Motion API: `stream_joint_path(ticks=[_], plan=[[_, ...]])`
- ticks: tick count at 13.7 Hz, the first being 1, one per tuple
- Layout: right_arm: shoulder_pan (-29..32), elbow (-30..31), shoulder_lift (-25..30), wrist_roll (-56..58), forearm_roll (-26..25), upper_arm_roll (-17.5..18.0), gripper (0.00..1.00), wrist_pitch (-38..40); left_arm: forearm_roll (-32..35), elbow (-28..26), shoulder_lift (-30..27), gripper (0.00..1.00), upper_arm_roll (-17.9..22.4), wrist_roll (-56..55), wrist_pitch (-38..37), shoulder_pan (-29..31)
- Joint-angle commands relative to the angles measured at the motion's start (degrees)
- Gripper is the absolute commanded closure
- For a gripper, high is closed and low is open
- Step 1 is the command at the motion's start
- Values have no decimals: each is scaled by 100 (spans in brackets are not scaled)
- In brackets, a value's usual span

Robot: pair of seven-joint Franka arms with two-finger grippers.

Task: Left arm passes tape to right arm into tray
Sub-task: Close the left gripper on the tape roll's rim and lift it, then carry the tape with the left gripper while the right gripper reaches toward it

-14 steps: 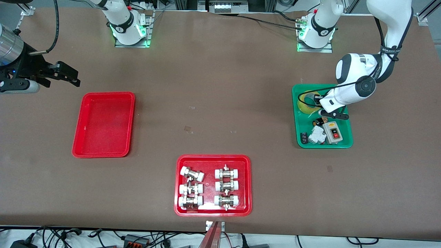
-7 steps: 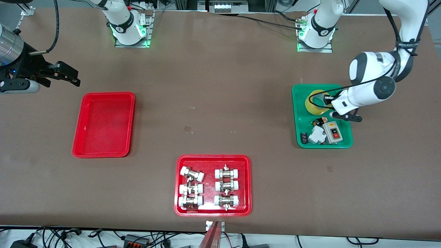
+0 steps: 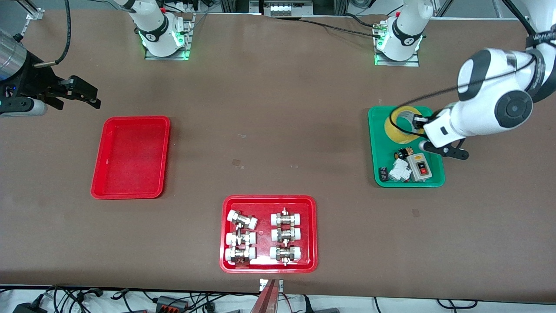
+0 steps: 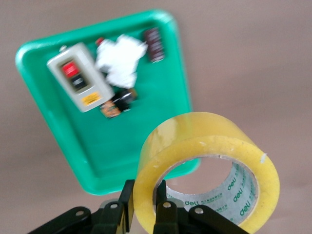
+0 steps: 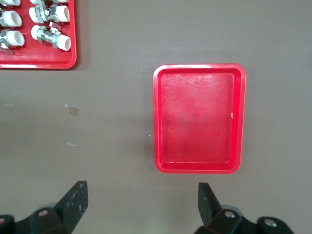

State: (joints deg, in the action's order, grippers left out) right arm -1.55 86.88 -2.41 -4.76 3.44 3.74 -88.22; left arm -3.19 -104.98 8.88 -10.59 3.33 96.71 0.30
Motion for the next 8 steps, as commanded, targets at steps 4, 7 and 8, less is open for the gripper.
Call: stream_joint_path(ticks=[4, 7, 8], plan=[[14, -84, 47, 54, 34, 30, 0, 208, -480, 1214, 472, 100, -1277, -1340, -187, -160], [-21, -40, -110, 46, 60, 74, 0, 445, -1049, 2356, 1544, 100, -1332, -2133, -152, -521], [-21, -40, -172, 37, 147, 74, 0, 490, -1200, 2594, 1764, 100, -1332, -2135, -4, -583]])
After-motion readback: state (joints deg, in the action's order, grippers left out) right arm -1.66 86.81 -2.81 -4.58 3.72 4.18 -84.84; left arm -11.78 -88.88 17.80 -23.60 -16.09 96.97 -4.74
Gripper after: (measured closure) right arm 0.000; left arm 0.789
